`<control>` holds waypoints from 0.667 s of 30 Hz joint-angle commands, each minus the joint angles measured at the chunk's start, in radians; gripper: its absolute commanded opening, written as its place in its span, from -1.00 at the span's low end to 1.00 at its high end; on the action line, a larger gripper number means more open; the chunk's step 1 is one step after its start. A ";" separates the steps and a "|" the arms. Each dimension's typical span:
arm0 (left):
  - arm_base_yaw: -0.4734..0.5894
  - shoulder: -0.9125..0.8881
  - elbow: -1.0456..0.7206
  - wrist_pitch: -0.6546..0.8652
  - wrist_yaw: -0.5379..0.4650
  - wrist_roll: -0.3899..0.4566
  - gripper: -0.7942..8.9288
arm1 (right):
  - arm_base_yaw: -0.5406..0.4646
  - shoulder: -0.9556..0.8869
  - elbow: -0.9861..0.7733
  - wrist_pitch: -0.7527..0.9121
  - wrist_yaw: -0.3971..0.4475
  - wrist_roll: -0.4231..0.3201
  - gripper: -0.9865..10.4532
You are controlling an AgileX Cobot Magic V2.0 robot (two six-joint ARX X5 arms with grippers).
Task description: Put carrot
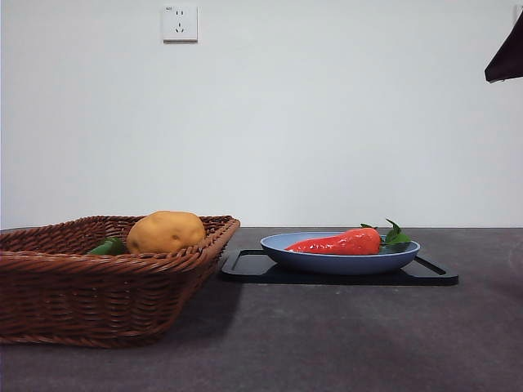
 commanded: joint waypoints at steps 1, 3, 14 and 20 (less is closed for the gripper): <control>0.005 -0.005 -0.060 0.037 0.001 0.011 -0.82 | 0.006 0.002 0.010 0.012 0.005 0.010 -0.81; 0.005 -0.005 -0.093 0.042 0.001 0.011 -0.82 | 0.006 0.002 0.010 0.012 0.005 0.010 -0.81; 0.003 -0.005 -0.171 0.073 0.002 -0.016 -0.82 | 0.006 0.002 0.010 0.012 0.005 0.010 -0.81; 0.003 -0.005 -0.202 0.074 0.003 -0.082 -0.82 | 0.006 0.002 0.010 0.012 0.005 0.010 -0.81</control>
